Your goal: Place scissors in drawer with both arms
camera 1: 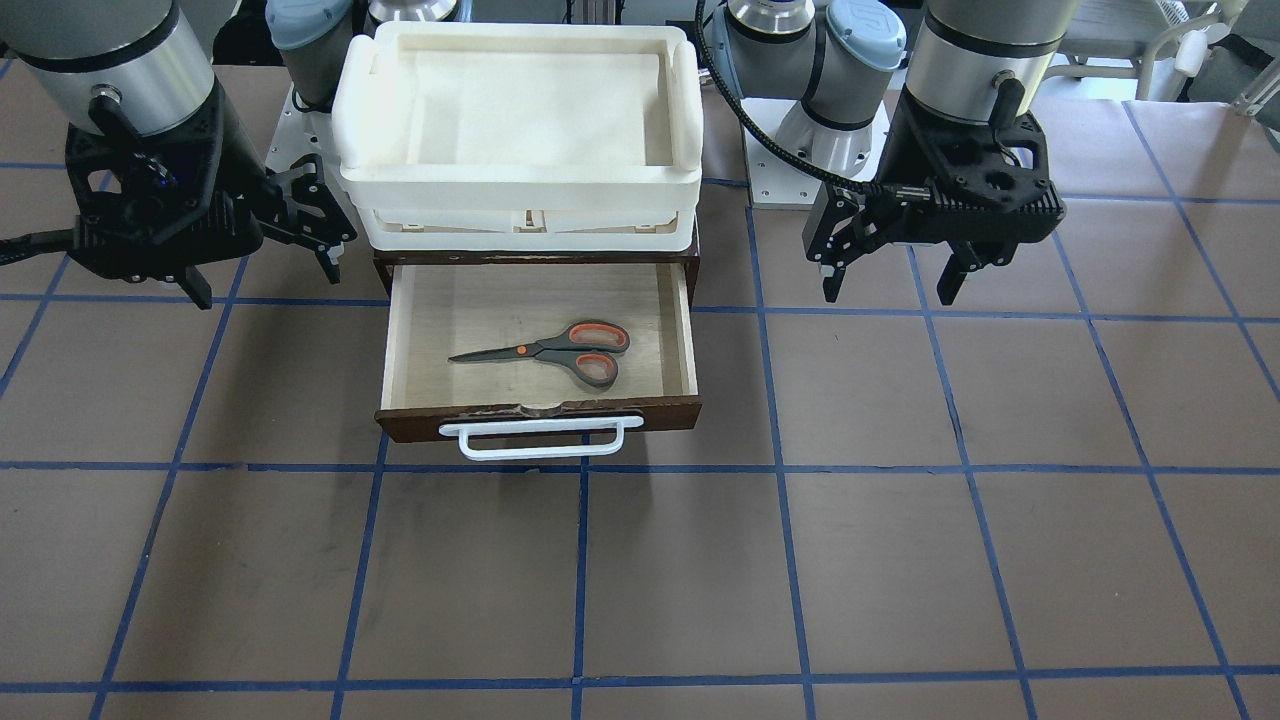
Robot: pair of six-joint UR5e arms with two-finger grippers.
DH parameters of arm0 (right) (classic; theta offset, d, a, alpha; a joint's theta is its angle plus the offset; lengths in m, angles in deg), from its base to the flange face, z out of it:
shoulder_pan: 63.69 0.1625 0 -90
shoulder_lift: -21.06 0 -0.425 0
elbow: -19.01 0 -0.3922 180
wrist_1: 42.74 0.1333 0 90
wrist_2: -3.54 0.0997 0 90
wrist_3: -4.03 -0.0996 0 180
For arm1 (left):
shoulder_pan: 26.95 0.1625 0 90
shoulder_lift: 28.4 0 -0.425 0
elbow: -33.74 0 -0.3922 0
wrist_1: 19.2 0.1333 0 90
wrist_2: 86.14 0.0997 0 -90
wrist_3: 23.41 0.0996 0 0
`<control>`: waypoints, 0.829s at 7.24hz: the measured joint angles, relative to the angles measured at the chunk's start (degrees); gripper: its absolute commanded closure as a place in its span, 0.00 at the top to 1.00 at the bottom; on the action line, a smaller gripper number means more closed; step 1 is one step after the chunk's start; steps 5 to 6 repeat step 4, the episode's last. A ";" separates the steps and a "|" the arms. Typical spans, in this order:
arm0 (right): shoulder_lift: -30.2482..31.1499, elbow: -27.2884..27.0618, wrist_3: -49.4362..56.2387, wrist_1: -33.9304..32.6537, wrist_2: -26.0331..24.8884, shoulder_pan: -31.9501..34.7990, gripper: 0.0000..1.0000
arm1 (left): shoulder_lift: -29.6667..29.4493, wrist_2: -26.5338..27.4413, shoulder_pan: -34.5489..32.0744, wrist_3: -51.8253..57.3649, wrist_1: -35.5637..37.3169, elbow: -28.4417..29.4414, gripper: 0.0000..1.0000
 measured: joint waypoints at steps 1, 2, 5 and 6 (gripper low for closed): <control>-0.06 -0.03 -0.28 -0.34 -0.04 0.00 1.00 | 0.02 -0.04 -0.01 -0.16 0.00 -0.12 1.00; -0.07 -0.05 -0.81 -0.60 -0.03 0.00 1.00 | 0.06 -0.10 -0.02 -0.26 -0.01 -0.15 1.00; -0.13 -0.06 -1.76 -1.02 -0.01 0.00 1.00 | 0.12 -0.19 -0.03 -0.38 -0.04 -0.16 1.00; -0.13 -0.06 -1.76 -1.02 -0.01 0.00 1.00 | 0.12 -0.19 -0.03 -0.38 -0.04 -0.16 1.00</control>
